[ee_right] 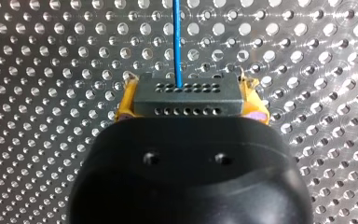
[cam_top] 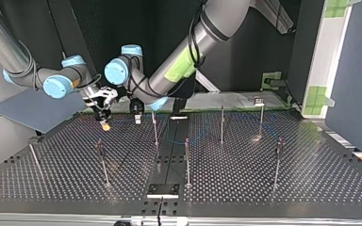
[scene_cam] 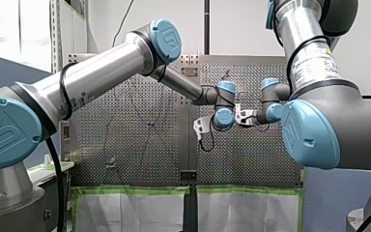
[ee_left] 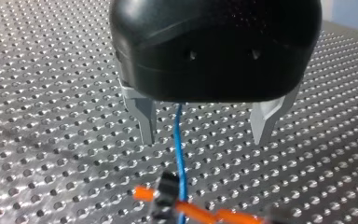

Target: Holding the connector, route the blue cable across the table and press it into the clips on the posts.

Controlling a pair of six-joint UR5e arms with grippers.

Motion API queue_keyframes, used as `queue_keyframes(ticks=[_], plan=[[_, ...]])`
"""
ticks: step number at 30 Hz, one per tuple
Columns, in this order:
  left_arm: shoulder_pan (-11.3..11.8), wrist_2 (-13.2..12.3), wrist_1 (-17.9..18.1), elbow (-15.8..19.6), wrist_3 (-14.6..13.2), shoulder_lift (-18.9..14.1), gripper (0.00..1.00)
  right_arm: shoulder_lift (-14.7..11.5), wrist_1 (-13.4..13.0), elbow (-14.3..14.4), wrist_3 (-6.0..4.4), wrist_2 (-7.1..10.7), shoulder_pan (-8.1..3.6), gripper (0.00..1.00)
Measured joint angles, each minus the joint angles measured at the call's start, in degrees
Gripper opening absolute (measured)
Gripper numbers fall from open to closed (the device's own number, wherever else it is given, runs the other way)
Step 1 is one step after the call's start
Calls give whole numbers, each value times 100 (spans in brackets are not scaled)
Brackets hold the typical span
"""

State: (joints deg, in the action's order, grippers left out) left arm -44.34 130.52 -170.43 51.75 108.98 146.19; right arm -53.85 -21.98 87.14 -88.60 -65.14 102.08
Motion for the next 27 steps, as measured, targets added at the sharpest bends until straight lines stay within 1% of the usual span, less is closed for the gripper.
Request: queue_keyframes(ticks=[5,12,21,25,26,27], plan=[[64,1,25,-142,7,31,100,0,0,1,-1,0,2,0],[106,4,-28,-164,7,50,100,0,0,1,-7,0,2,0],[122,-132,-123,-199,8,323,100,0,-6,-2,-14,0,2,0],[122,-134,-239,-308,8,351,100,0,-8,-1,-16,0,6,0],[120,-134,-253,-331,8,348,73,0,-8,-2,-17,0,5,0],[115,-136,-265,-354,8,346,64,0,-9,-3,-17,0,5,0]])
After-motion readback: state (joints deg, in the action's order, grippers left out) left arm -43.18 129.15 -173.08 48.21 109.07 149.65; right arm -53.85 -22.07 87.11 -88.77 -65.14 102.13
